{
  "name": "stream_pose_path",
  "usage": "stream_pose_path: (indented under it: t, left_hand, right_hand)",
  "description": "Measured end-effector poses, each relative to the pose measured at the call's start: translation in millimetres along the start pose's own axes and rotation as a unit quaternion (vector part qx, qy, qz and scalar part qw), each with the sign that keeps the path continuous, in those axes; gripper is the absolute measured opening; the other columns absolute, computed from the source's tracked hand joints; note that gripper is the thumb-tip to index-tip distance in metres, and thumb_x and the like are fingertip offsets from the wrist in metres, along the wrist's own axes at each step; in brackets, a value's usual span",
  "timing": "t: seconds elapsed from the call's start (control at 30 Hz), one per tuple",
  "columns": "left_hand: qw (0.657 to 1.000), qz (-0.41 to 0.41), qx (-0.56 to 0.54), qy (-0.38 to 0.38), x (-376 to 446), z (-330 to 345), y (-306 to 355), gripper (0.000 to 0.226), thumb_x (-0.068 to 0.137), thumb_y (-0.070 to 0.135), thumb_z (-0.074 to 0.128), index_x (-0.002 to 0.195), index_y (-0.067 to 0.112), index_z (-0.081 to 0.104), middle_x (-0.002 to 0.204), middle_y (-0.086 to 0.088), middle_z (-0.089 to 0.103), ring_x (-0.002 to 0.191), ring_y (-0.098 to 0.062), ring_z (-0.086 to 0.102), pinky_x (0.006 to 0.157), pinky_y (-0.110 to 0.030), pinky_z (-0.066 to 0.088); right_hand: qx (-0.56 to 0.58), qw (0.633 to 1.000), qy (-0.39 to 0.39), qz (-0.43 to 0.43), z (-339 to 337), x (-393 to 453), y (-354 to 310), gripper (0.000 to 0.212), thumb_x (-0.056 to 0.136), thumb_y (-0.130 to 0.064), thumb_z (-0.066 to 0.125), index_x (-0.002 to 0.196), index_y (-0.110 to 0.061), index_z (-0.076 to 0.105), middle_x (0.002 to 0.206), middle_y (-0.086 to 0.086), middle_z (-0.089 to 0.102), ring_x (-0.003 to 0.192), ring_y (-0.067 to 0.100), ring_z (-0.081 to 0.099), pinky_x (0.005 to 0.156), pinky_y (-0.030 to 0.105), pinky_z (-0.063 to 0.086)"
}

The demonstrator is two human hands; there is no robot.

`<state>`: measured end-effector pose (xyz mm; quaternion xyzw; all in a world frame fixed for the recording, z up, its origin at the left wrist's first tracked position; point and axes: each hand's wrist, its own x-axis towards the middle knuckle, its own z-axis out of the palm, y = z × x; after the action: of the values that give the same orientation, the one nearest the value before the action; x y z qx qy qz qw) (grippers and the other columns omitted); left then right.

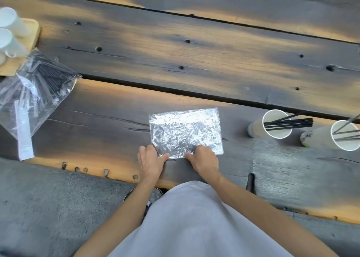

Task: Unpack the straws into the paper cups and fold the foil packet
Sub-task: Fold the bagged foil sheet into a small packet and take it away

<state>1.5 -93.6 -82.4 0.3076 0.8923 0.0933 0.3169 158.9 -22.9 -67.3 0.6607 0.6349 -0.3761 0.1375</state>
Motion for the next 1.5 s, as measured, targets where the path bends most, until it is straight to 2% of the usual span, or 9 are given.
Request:
stream_pose_path:
  t: [0.1,0.3,0.53,0.77,1.0,1.23,1.37,1.43,1.5]
  left_hand:
    - [1.0,-0.003,-0.001,0.001,-3,4,1,0.047,0.074,0.049,0.08,0.088,0.013,0.053,0.105,-0.005,0.043,0.102,-0.027,0.044,0.088,-0.04,0.044]
    - [0.999,-0.003,0.042,0.022,-11,16,3,0.066,0.064,0.063,0.079,0.099,0.013,0.055,0.107,-0.005,0.045,0.103,-0.027,0.043,0.083,-0.039,0.043]
    - [0.994,-0.033,0.089,0.047,-10,21,10,0.08,0.056,0.073,0.076,0.104,0.012,0.056,0.109,-0.007,0.051,0.103,-0.03,0.05,0.087,-0.041,0.044]
    - [0.997,-0.039,0.071,0.016,-3,13,5,0.068,0.065,0.061,0.08,0.106,0.012,0.058,0.113,-0.007,0.05,0.108,-0.03,0.051,0.09,-0.041,0.044]
    - [0.997,-0.061,0.054,0.002,7,0,-4,0.049,0.072,0.049,0.082,0.095,0.012,0.06,0.105,-0.007,0.057,0.095,-0.029,0.058,0.079,-0.044,0.051]
    - [0.997,-0.068,0.041,0.003,8,-4,-5,0.039,0.075,0.041,0.083,0.08,0.015,0.055,0.09,-0.002,0.053,0.082,-0.024,0.054,0.064,-0.036,0.042]
    - [0.997,-0.066,0.041,0.002,7,-8,-2,0.039,0.075,0.042,0.083,0.077,0.016,0.053,0.089,-0.001,0.055,0.082,-0.024,0.055,0.062,-0.036,0.041]
    - [0.997,-0.028,0.077,0.017,1,-8,4,0.033,0.08,0.036,0.079,0.079,0.017,0.053,0.09,0.0,0.054,0.084,-0.023,0.053,0.063,-0.036,0.042]
    - [0.989,0.083,0.117,0.037,-3,-5,17,0.023,0.087,0.022,0.071,0.077,0.018,0.051,0.087,0.003,0.054,0.084,-0.02,0.052,0.065,-0.033,0.043]
  right_hand:
    - [-0.029,0.999,-0.001,-0.017,10,-1,-8,0.037,0.086,-0.047,0.063,0.1,-0.013,0.061,0.103,0.008,0.068,0.098,0.031,0.064,0.073,0.035,0.044]
    - [-0.023,1.0,-0.013,0.0,18,2,-9,0.034,0.086,-0.05,0.065,0.082,-0.017,0.055,0.1,0.009,0.068,0.093,0.031,0.064,0.075,0.038,0.051]
    - [-0.016,1.0,-0.007,0.017,16,9,-3,0.039,0.082,-0.053,0.067,0.083,-0.015,0.061,0.096,0.007,0.069,0.087,0.029,0.063,0.07,0.034,0.048]
    - [0.015,0.998,-0.009,0.055,0,15,18,0.038,0.081,-0.051,0.068,0.104,-0.019,0.067,0.107,0.007,0.069,0.101,0.031,0.063,0.074,0.034,0.045]
    - [0.041,0.993,0.012,0.109,-33,24,67,0.045,0.078,-0.054,0.071,0.105,-0.017,0.069,0.107,0.009,0.069,0.102,0.035,0.063,0.077,0.037,0.049]
    - [0.073,0.988,0.019,0.138,-53,34,97,0.04,0.076,-0.053,0.073,0.067,-0.021,0.051,0.101,0.014,0.07,0.1,0.036,0.062,0.073,0.035,0.046]
    - [0.074,0.986,0.026,0.148,-58,37,104,0.046,0.077,-0.051,0.073,0.065,-0.019,0.043,0.105,0.02,0.068,0.101,0.038,0.061,0.071,0.035,0.043]
    - [0.067,0.987,0.023,0.147,-58,39,103,0.045,0.078,-0.05,0.073,0.066,-0.016,0.044,0.103,0.019,0.067,0.099,0.037,0.061,0.07,0.035,0.042]
    - [0.069,0.987,0.017,0.143,-58,40,100,0.043,0.08,-0.046,0.072,0.064,-0.016,0.045,0.101,0.019,0.068,0.096,0.036,0.061,0.069,0.034,0.042]
